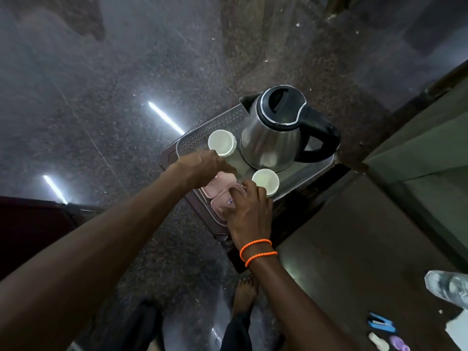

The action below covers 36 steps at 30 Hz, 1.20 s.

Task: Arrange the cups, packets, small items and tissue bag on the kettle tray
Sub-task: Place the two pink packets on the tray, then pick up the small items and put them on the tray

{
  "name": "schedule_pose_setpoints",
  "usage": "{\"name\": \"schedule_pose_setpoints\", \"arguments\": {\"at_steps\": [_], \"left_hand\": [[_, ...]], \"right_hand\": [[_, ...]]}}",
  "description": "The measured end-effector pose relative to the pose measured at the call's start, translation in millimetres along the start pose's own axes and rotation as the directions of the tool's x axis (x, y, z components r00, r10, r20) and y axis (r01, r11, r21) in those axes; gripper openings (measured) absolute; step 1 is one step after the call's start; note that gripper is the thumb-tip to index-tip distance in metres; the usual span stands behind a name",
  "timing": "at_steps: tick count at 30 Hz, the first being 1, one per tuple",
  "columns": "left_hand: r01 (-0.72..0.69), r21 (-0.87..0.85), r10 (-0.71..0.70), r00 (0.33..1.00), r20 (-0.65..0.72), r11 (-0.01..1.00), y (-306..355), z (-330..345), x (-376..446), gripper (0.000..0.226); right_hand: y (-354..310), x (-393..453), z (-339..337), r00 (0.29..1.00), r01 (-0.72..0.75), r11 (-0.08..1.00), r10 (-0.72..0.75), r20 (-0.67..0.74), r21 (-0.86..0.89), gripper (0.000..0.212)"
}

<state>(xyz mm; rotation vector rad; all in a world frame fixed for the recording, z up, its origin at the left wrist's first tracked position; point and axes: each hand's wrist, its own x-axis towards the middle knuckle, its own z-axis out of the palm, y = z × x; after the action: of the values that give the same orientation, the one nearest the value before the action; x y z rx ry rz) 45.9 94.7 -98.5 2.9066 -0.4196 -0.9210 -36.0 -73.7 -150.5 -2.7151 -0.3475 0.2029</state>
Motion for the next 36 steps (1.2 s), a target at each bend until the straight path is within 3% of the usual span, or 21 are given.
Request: {"name": "schedule_pose_setpoints", "arguments": {"at_steps": [6, 11, 14, 17, 22, 29, 32, 36], "left_hand": [[0.063, -0.031, -0.064, 0.997, -0.043, 0.998, 1, 13, -5, 0.072], [0.041, -0.115, -0.047, 0.997, -0.058, 0.993, 3, 21, -11, 0.082], [0.032, -0.098, -0.044, 0.991, -0.123, 0.995, 7, 26, -19, 0.073], [0.040, -0.026, -0.046, 0.954, -0.295, 0.999, 19, 30, -28, 0.066], [-0.137, 0.059, 0.148, 0.889, -0.434, 0.989, 88, 25, -40, 0.045], [-0.414, -0.022, 0.390, 0.873, -0.293, 0.910, 244, 64, -11, 0.041], [-0.445, -0.058, 0.422, 0.877, -0.231, 0.894, 309, 99, 5, 0.022], [-0.492, -0.107, 0.468, 0.863, -0.191, 0.864, 385, 146, 21, 0.016]], "right_hand": [[4, 0, -1, 1.000, 0.015, 0.999, -0.014, 0.009, -0.048, 0.023], [11, -1, -5, 0.997, 0.069, 0.997, -0.069, 0.024, 0.018, 0.032], [22, -11, -5, 0.992, 0.107, 0.981, -0.095, -0.081, 0.160, 0.038], [45, -24, -8, 0.977, 0.110, 0.982, -0.079, -0.199, 0.150, 0.040], [107, -62, -21, 0.982, -0.041, 0.993, 0.061, -0.181, 0.109, 0.038], [214, -156, -41, 0.946, -0.293, 0.955, 0.295, -0.132, 0.040, 0.030], [255, -200, -49, 0.898, -0.414, 0.908, 0.419, -0.134, 0.063, 0.029], [303, -252, -56, 0.801, -0.565, 0.815, 0.579, -0.151, 0.130, 0.040]]}}
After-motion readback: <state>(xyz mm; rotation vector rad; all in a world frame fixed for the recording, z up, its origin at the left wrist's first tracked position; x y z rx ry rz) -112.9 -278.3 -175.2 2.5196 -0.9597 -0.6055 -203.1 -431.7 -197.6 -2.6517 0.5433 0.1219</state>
